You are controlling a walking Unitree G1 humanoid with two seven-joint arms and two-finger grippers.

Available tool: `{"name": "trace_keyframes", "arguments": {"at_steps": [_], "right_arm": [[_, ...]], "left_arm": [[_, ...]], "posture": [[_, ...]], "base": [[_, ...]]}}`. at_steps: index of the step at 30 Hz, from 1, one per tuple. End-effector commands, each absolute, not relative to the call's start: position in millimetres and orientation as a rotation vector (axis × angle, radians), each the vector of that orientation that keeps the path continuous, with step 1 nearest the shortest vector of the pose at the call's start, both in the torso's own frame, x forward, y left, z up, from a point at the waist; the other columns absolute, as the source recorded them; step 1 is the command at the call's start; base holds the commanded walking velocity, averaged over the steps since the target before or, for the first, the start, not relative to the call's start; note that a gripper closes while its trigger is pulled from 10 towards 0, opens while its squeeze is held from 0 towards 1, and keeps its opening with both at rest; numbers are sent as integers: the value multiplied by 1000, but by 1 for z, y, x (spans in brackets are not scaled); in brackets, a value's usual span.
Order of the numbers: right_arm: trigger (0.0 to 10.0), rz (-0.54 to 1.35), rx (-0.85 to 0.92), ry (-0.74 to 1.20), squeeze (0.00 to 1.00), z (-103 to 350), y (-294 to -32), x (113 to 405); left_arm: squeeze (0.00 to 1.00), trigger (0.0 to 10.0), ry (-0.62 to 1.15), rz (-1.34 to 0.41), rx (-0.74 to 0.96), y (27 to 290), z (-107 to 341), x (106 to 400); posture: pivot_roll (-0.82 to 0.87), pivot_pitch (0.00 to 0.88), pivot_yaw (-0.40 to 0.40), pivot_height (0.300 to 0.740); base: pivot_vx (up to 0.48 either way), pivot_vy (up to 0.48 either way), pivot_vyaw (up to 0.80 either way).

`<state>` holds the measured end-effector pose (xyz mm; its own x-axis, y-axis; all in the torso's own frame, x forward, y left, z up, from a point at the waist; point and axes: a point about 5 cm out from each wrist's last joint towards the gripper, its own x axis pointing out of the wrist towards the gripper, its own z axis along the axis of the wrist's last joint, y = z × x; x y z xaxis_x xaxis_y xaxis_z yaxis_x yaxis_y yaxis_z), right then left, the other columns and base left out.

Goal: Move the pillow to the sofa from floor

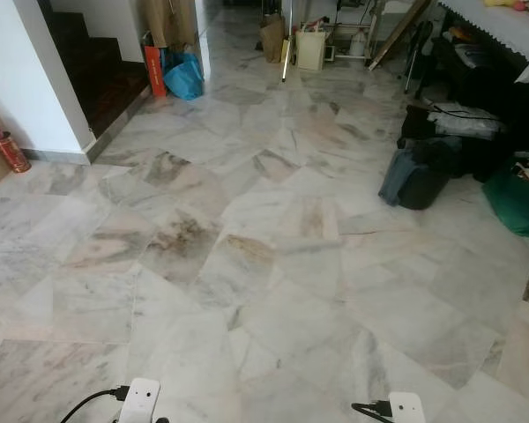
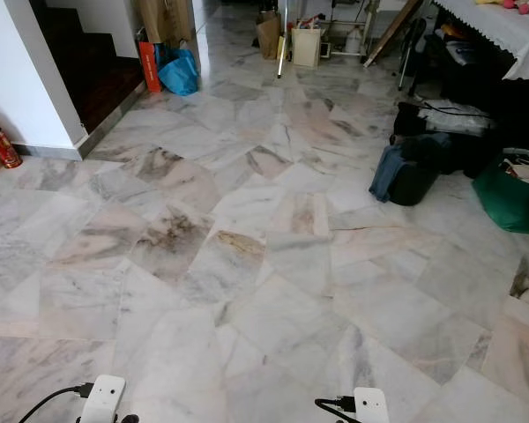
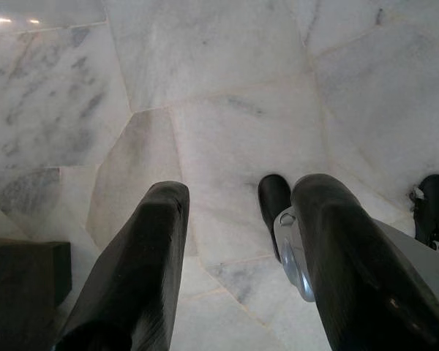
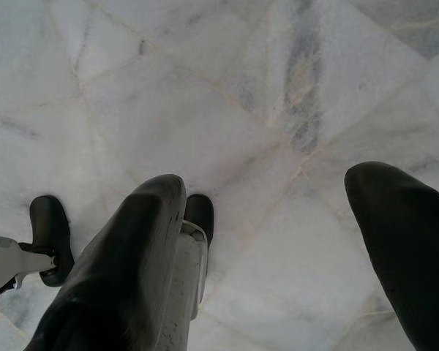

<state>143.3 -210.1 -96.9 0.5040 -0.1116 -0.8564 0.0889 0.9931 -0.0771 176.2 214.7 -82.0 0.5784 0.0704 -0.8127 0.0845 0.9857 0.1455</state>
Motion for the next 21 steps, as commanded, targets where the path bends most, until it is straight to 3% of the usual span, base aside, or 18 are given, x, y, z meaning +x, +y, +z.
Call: {"name": "trace_keyframes", "arguments": {"at_steps": [1,21], "right_arm": [[10000,-156,74,1026,0,-94,-225,143],[10000,-132,117,1015,0,-95,-195,155]], "left_arm": [[0,10000,1024,-34,124,209,-86,173],[0,10000,1022,-38,123,208,-86,174]], "posture": [[45,0,-64,740],[50,0,-64,740]], "base": [[0,0,0],[0,0,0]]}}
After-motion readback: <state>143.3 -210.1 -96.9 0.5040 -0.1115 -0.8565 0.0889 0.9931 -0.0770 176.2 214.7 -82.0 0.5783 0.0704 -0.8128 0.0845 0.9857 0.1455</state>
